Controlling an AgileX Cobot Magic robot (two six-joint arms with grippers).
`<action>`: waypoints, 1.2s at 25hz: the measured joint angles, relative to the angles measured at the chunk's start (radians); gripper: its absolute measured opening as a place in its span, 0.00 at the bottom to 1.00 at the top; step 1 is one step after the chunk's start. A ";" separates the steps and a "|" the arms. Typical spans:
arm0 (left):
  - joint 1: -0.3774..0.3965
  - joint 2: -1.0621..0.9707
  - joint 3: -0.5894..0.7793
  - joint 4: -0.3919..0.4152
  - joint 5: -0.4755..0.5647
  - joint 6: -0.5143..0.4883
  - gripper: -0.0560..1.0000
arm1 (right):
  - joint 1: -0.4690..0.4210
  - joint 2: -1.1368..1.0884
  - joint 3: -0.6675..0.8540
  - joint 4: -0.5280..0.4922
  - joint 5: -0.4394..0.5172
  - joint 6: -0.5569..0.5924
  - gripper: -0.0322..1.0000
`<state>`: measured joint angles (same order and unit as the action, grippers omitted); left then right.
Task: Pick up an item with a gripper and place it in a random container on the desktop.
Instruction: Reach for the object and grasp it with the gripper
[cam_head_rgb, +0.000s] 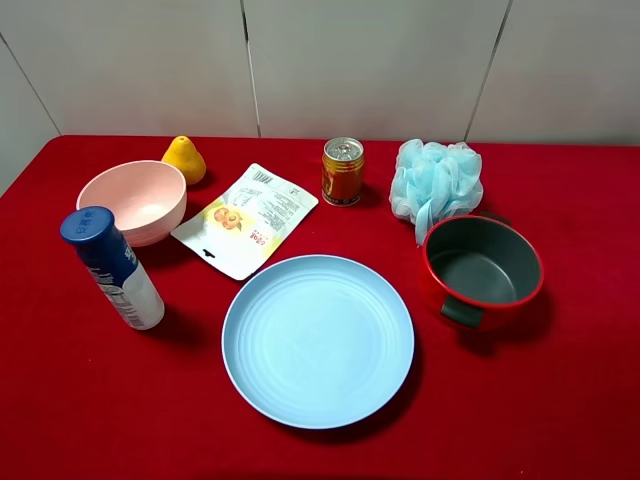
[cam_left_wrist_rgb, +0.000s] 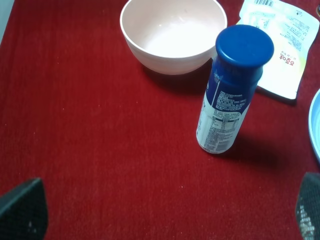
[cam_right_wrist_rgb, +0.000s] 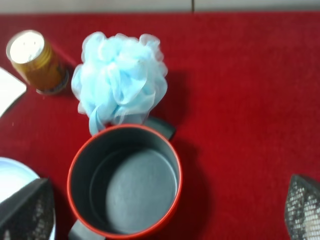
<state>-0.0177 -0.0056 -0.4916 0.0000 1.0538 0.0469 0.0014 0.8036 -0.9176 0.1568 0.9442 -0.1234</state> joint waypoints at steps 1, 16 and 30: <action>0.000 0.000 0.000 0.000 0.000 0.000 1.00 | 0.000 0.031 -0.016 0.006 0.019 -0.013 0.70; 0.000 0.000 0.000 0.000 0.000 0.000 1.00 | 0.171 0.496 -0.405 -0.015 0.148 -0.022 0.70; 0.000 0.000 0.000 0.000 0.000 0.000 1.00 | 0.236 0.843 -0.660 -0.087 0.247 0.123 0.70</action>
<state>-0.0177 -0.0056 -0.4916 0.0000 1.0538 0.0469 0.2372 1.6466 -1.5775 0.0701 1.1913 0.0000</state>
